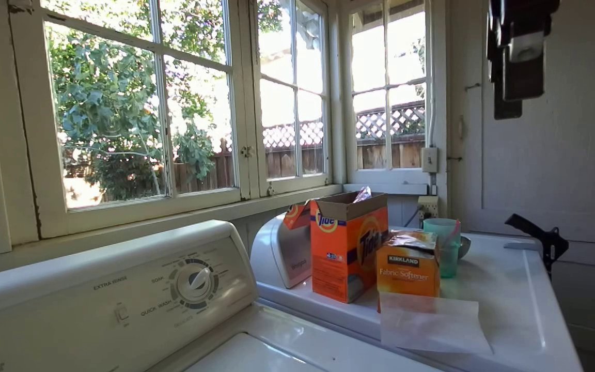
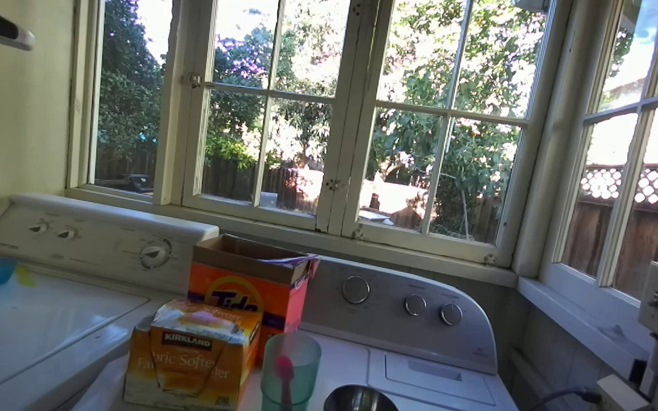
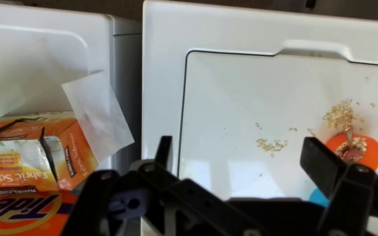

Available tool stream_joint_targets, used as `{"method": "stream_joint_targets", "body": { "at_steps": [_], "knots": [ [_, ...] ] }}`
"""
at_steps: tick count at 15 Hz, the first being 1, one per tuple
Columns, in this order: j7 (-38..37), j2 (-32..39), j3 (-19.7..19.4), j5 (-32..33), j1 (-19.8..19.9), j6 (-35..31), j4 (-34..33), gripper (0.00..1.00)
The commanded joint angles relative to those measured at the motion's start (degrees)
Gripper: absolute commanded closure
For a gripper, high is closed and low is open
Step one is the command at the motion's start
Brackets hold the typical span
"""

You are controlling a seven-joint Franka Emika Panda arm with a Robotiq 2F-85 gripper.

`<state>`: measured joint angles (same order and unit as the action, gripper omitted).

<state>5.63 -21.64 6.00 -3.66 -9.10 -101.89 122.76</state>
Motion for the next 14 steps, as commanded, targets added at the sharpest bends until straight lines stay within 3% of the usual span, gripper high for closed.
{"method": "stream_joint_targets", "body": {
  "at_steps": [1, 3, 8, 14],
  "knots": [
    [0.2, 0.0, 0.1, -0.1, 0.3, 0.1, -0.2, 0.00],
    [1.3, 0.8, -0.2, -1.0, 0.0, -0.9, -0.3, 0.00],
    [10.4, 6.9, -1.0, -4.4, -1.6, -11.9, -0.8, 0.00],
    [18.0, 16.7, 0.1, -8.0, -2.1, -14.2, -5.6, 0.00]
  ]
}}
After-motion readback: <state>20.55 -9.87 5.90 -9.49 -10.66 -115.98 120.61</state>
